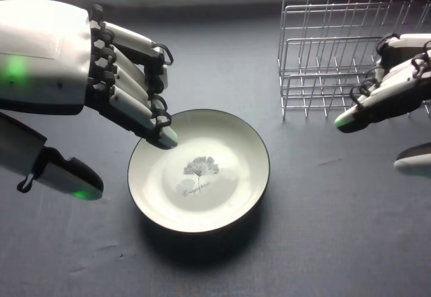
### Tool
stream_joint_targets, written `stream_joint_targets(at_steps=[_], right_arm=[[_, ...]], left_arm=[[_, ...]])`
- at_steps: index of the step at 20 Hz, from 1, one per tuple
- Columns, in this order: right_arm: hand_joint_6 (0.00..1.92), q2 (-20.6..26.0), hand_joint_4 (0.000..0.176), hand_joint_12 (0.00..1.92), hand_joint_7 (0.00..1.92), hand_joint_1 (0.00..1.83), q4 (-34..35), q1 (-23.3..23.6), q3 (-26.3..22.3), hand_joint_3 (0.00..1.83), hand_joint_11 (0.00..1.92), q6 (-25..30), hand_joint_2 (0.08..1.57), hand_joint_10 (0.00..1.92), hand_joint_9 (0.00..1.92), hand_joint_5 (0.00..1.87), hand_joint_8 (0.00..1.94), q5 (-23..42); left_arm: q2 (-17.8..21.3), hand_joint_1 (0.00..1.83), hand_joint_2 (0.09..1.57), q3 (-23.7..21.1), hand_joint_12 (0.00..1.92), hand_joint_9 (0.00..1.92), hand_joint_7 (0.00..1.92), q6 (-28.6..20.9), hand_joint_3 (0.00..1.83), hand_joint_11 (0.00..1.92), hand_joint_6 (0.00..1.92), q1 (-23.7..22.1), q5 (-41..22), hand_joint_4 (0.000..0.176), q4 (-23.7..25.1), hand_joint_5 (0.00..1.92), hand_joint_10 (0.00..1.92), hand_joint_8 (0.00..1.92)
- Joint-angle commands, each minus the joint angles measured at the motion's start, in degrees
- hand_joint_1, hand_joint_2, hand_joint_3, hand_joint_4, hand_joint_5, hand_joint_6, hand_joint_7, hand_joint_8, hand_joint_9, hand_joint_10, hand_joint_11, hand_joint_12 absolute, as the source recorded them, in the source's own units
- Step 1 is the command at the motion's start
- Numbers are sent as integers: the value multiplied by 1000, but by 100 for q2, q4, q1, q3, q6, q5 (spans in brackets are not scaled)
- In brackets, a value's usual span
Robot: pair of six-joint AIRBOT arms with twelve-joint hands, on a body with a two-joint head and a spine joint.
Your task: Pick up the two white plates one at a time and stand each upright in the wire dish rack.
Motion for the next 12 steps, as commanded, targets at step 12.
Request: stream_joint_targets(at_steps=[12], right_arm=[[0,6,0,13,0,0,315,-7,171,0,11,2,1204,0,0,4,0,676]], left_arm=[[-157,0,1077,146,0,0,0,96,20,0,0,-73,-234,0,-157,0,0,0]])
